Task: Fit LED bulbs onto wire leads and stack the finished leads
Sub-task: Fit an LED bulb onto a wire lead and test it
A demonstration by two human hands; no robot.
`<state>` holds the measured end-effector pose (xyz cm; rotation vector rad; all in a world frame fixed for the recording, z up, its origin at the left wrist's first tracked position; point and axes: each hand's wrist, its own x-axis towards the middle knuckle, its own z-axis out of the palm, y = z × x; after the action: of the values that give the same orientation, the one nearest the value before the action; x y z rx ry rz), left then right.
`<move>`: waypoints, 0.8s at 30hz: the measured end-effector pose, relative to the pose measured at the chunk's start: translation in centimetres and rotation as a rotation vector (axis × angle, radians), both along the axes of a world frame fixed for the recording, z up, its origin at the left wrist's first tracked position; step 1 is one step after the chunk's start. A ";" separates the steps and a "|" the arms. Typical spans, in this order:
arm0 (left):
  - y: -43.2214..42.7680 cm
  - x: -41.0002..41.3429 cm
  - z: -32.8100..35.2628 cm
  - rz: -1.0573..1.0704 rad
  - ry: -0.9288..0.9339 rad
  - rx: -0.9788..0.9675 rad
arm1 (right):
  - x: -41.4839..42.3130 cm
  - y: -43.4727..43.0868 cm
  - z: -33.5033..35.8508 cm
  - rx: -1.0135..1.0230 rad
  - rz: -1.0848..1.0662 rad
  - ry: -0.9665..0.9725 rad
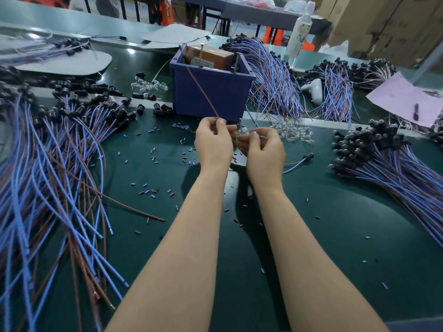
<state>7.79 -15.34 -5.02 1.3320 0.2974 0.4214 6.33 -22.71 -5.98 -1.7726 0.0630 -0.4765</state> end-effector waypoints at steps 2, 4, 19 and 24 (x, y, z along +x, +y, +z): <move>0.3 0.0 0.0 0.056 -0.020 0.008 | 0.1 -0.2 0.0 0.037 -0.034 -0.024; 0.5 0.1 -0.1 0.089 -0.032 0.009 | 0.1 -0.4 0.0 0.044 -0.025 -0.025; 0.8 0.5 -0.4 -0.028 -0.018 0.097 | 0.3 -0.4 -0.4 -0.275 0.097 -0.009; 0.9 0.5 -0.4 -0.042 -0.017 0.098 | 0.3 -0.4 -0.4 -0.265 0.088 -0.012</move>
<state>8.31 -14.40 -5.43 1.4276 0.2368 0.4159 6.59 -23.09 -6.36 -2.0218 -0.0906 -0.4477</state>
